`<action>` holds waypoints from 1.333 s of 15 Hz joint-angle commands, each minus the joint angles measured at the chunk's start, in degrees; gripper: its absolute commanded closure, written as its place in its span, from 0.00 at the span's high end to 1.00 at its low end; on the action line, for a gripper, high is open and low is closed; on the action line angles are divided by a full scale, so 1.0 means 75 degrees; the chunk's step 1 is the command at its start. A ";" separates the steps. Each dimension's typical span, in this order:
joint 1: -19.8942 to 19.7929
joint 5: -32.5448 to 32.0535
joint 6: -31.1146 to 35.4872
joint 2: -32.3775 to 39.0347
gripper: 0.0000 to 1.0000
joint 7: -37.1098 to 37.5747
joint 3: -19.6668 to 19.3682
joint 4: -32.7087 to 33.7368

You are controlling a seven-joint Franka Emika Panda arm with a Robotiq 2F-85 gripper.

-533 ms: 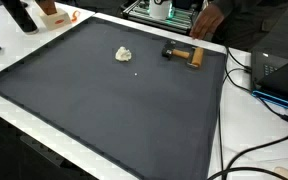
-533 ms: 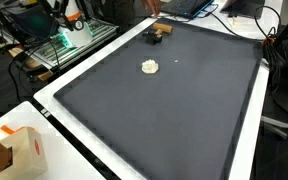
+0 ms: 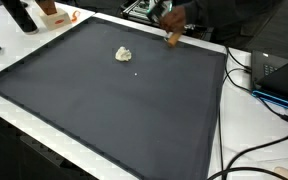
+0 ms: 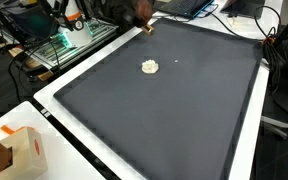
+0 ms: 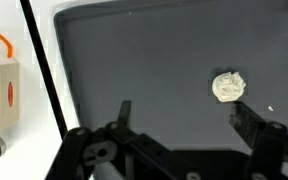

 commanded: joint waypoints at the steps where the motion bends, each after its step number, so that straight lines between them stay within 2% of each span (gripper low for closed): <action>1: -0.0101 0.0017 -0.0016 0.0008 1.00 -0.0016 0.0093 0.0014; 13: -0.0082 0.0083 0.0067 0.0051 1.00 -0.0085 0.0106 0.0036; 14: -0.0075 0.0115 0.0049 0.0098 0.75 -0.0115 0.0114 0.0102; 15: -0.0072 0.0108 0.0050 0.0120 0.75 -0.0128 0.0128 0.0141; 16: -0.0062 0.0119 0.0042 0.0173 0.68 -0.0126 0.0147 0.0223; 20: -0.0082 0.0170 0.0140 0.0172 0.35 -0.0257 0.0160 0.0257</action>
